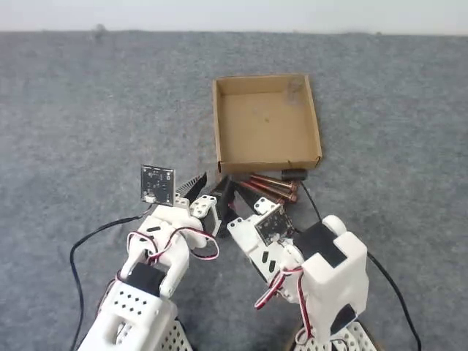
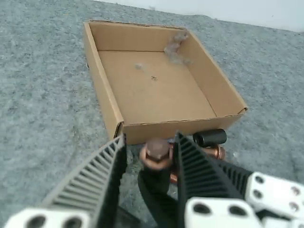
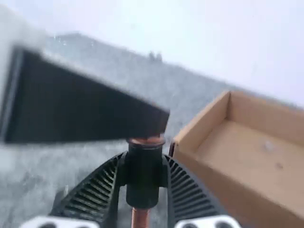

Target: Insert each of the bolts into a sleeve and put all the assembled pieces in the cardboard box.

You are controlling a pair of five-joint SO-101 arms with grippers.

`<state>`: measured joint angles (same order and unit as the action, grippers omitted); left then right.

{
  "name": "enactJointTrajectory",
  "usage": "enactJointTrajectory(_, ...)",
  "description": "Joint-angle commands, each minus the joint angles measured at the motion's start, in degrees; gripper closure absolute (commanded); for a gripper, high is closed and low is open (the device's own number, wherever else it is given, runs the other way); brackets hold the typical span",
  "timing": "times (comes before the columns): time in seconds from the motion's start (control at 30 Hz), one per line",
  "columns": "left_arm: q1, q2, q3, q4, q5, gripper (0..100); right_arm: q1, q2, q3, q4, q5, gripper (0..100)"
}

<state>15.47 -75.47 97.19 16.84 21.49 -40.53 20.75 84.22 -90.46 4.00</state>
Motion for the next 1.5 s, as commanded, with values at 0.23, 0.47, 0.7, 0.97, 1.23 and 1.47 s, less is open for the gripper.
enactJointTrajectory(0.23,-0.5,-1.0,-2.0,0.2,0.6,85,0.9,-3.4,-1.7,-0.1,0.6,99.2)
enactJointTrajectory(0.47,-4.7,-10.1,-1.7,3.3,0.7,85,0.9,-3.4,-1.7,0.0,0.6,99.2)
enactJointTrajectory(0.7,-7.0,-21.1,-0.3,10.3,0.6,85,0.9,-3.4,-1.6,0.0,0.7,99.2)
enactJointTrajectory(0.97,-9.1,-22.9,-0.2,16.4,0.4,98,0.9,-3.4,-1.1,-0.5,0.8,99.2)
enactJointTrajectory(1.23,-18.3,-22.5,-0.2,24.4,-1.7,99,3.1,-3.5,-1.1,-0.6,0.9,99.2)
enactJointTrajectory(1.47,-18.5,-22.5,-0.2,35.3,-14.2,99,6.9,-3.5,-1.4,-2.9,1.0,99.2)
